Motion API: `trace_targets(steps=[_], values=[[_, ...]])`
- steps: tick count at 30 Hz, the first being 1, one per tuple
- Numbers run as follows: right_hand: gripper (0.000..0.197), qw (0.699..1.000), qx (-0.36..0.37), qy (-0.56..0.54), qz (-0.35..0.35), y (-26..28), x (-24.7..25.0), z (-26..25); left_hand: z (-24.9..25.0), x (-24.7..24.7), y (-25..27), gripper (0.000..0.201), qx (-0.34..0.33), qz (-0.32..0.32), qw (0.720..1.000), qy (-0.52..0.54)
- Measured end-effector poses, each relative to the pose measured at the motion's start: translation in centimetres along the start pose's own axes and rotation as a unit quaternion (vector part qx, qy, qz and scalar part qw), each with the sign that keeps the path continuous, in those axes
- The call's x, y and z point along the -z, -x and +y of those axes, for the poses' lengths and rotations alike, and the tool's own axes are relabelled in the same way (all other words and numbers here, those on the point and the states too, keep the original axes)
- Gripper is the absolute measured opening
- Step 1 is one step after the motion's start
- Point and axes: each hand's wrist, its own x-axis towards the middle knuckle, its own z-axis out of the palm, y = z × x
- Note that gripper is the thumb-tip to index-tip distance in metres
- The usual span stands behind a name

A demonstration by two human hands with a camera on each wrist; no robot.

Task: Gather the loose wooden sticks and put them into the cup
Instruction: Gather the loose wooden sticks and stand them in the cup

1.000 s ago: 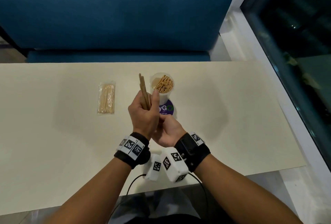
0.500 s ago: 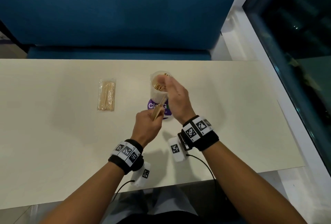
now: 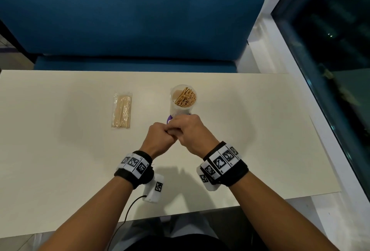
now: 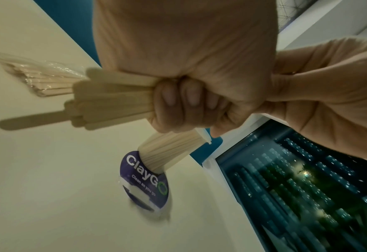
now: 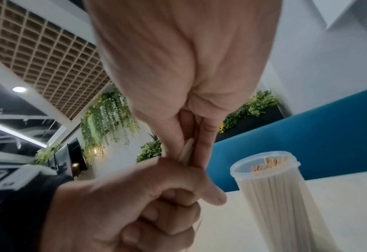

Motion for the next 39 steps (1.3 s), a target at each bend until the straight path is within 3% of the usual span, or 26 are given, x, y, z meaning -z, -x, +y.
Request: trace_targets(steps=[4,9,13,17,20,21,25,29,31,35,39], values=[[0.016,0.988,-0.116,-0.099,0.010,-0.7,0.9,0.5,0.7,0.3,-0.2,0.052,0.006,-0.014,0.999,-0.043],[0.012,0.968,-0.178,-0.147,0.103,-0.7,2.4,2.2,0.9,0.9,-0.4,0.042,-0.043,0.043,0.969,-0.241],[0.012,0.973,-0.172,-0.128,0.080,-1.1,2.9,1.7,0.8,1.4,-1.1,0.049,-0.046,0.016,0.978,-0.203],[0.015,0.973,-0.180,-0.146,0.023,-1.7,3.1,1.6,1.5,1.4,-1.5,0.043,-0.070,-0.039,0.981,-0.178],[0.015,0.969,-0.194,-0.150,0.024,-1.9,2.9,1.1,2.0,1.2,-2.0,0.008,-0.060,-0.040,0.990,-0.120],[0.015,0.968,-0.200,-0.148,0.018,-2.0,2.8,0.9,2.0,1.3,-2.0,0.011,-0.054,-0.032,0.994,-0.094],[0.020,0.967,-0.214,-0.136,-0.012,-2.2,2.5,0.6,1.9,0.9,-1.8,0.055,-0.064,-0.054,0.996,-0.044],[0.017,0.971,-0.212,-0.106,-0.024,-2.2,1.8,0.5,1.0,0.4,-2.1,0.072,-0.058,-0.036,0.997,-0.024],[0.015,0.973,-0.209,-0.100,-0.017,-2.1,1.6,0.5,0.8,0.2,-2.1,0.065,-0.063,-0.031,0.997,-0.029],[0.016,0.974,-0.204,-0.099,0.010,-2.0,2.1,0.8,0.9,0.3,-2.4,0.023,-0.084,-0.018,0.995,-0.059],[0.014,0.965,-0.227,-0.111,0.063,-2.4,3.5,1.4,1.4,0.7,-3.3,0.003,-0.114,0.006,0.979,-0.171]])
